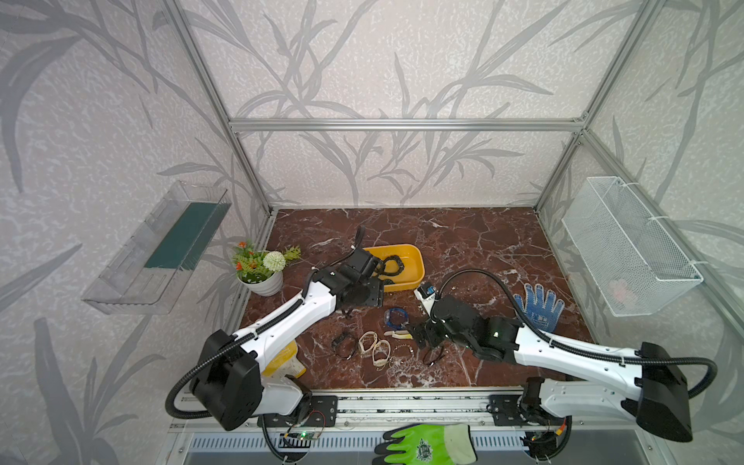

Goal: Put the watch into the storage box
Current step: Place the watch in the storage box, then pick up the watch at the center of the board.

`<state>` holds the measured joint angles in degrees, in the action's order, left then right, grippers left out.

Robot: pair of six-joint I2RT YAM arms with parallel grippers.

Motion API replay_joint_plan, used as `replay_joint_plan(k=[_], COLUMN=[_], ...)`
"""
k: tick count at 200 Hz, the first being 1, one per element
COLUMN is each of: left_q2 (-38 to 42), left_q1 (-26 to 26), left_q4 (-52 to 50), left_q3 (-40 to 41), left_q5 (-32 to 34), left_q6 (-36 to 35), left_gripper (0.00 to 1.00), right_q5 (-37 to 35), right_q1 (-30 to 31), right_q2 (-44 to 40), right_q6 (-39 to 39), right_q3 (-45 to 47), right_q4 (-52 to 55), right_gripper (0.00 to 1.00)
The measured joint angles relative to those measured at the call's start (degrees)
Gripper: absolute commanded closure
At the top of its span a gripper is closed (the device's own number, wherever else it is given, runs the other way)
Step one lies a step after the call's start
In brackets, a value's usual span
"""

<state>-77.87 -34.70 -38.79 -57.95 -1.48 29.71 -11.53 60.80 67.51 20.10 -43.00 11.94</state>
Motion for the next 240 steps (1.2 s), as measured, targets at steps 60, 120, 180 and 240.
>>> replay_joint_plan(k=[60,120,180,240], left_q2=[0.11,-8.59,-14.88,-20.44], left_q1=[-5.14,-8.13,-8.39,-8.37], left_q4=[4.72,8.09,9.33,10.54], left_q3=[4.33,4.33,2.64,0.02], left_q5=[0.31,0.39,0.57,0.44], left_q6=[4.44,5.01,5.27,5.25], left_gripper=[0.27,0.32,0.47,0.66], right_q5=[-0.26,-1.38,-1.90,-2.54], right_q1=[-0.15,-0.15,-0.15,-0.22], right_q2=[-0.81,-4.17,-5.27,-6.36], right_q6=[0.33,1.62,2.47,2.64], right_q3=[0.07,1.51,2.05,3.08], right_q4=[0.15,0.66,1.46,1.75], right_gripper=[0.03,0.03,0.03,0.03])
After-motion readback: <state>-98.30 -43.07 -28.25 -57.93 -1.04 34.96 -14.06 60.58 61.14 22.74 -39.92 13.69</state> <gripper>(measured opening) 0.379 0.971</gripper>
